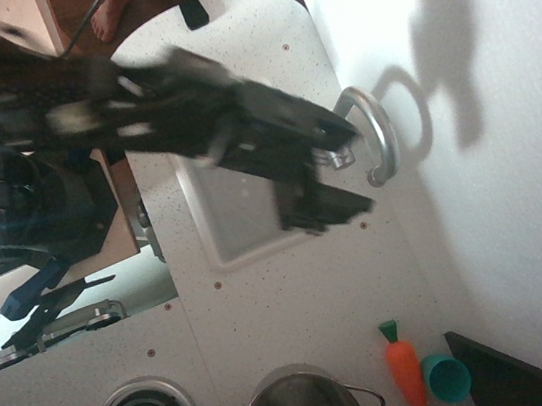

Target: Turn faucet right

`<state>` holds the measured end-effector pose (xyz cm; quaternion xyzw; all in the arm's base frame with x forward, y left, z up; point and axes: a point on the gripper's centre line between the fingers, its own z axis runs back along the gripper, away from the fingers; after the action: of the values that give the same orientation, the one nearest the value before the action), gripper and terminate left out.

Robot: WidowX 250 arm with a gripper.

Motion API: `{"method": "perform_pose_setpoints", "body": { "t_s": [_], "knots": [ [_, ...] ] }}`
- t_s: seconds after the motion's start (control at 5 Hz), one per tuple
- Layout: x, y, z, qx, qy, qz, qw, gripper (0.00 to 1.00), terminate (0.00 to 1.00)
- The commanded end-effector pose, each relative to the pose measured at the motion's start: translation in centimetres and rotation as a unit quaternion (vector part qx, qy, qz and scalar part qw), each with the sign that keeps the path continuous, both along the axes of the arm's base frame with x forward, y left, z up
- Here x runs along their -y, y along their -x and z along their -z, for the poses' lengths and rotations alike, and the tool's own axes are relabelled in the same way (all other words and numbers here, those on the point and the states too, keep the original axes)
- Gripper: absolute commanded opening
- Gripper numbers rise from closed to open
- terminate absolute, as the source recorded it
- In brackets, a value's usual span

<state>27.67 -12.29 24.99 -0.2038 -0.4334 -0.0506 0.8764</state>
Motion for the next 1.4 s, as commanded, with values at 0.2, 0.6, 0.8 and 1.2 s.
{"method": "perform_pose_setpoints", "body": {
  "t_s": [0.2,0.6,0.8,1.2],
  "knots": [
    [-4.2,1.2,-1.7,-0.060,-0.091,-0.064,0.9920,1.00,0.00],
    [-5.8,0.6,-3.0,-0.081,-0.207,-0.015,0.9749,1.00,0.00],
    [-4.7,-0.6,-3.0,-0.095,-0.239,0.081,0.9628,1.00,0.00],
    [-6.0,-0.1,-1.8,-0.158,-0.230,0.120,0.9527,1.00,0.00]
  ]
}}
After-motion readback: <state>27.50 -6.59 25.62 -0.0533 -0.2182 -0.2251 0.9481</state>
